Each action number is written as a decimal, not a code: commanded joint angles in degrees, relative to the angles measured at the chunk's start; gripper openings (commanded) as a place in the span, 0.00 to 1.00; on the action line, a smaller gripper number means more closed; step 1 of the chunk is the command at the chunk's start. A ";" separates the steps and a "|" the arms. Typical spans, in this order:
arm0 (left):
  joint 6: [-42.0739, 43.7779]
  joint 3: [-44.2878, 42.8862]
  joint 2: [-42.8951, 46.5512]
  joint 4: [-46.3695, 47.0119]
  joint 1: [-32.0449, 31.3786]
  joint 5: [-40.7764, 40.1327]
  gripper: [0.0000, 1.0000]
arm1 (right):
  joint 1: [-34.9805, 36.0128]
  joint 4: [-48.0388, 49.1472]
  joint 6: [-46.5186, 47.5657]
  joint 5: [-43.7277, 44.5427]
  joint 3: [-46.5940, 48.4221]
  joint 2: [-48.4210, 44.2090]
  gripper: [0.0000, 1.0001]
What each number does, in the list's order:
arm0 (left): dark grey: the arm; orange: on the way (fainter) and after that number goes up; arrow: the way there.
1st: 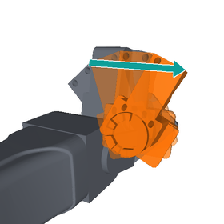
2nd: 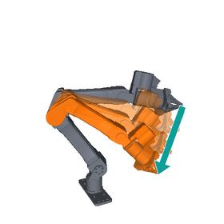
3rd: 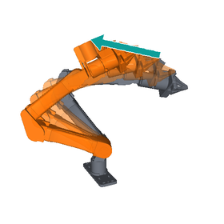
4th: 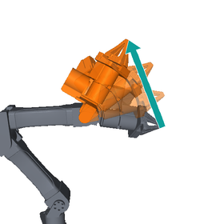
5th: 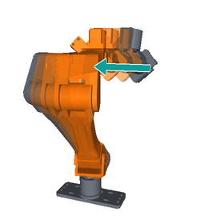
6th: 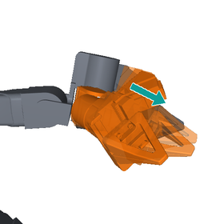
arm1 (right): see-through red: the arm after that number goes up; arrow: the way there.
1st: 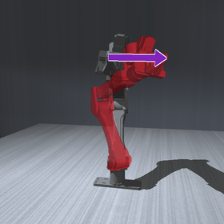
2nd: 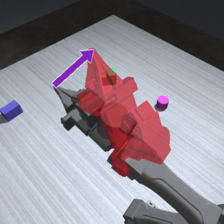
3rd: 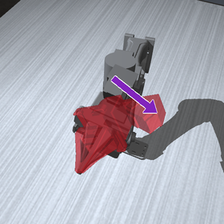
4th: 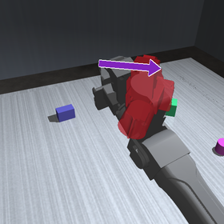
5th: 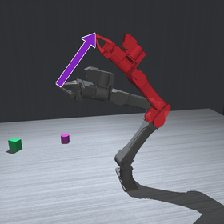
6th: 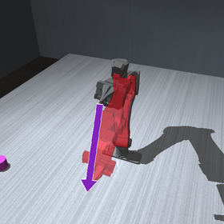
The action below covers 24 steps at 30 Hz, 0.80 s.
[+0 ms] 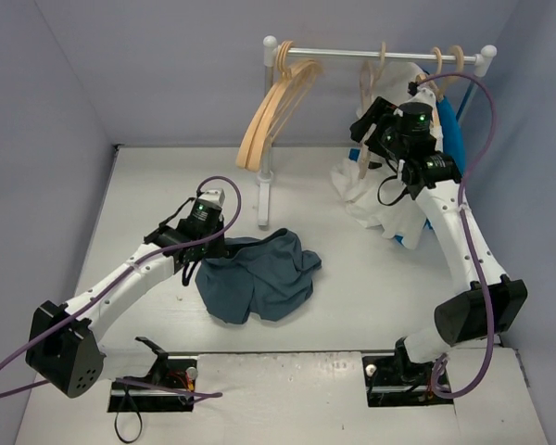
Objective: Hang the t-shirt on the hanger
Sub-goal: Pick up the hanger from the clothesline.
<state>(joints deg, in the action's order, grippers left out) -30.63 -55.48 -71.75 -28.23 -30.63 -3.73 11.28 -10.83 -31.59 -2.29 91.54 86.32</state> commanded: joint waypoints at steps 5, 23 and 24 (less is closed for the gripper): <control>0.36 -0.51 0.07 2.22 0.49 0.39 0.00 | 5.95 1.69 15.51 14.67 6.38 1.11 0.70; -0.04 -1.25 -0.28 2.48 0.57 0.12 0.00 | 3.22 1.69 20.37 18.58 13.80 9.78 0.58; -0.04 -1.26 -0.27 2.51 0.57 0.09 0.00 | 3.19 1.72 20.65 18.76 13.88 9.79 0.57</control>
<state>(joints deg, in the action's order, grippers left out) -30.61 -55.48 -72.34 -28.07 -30.61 -3.33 14.59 -12.25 -12.85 13.84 102.38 97.27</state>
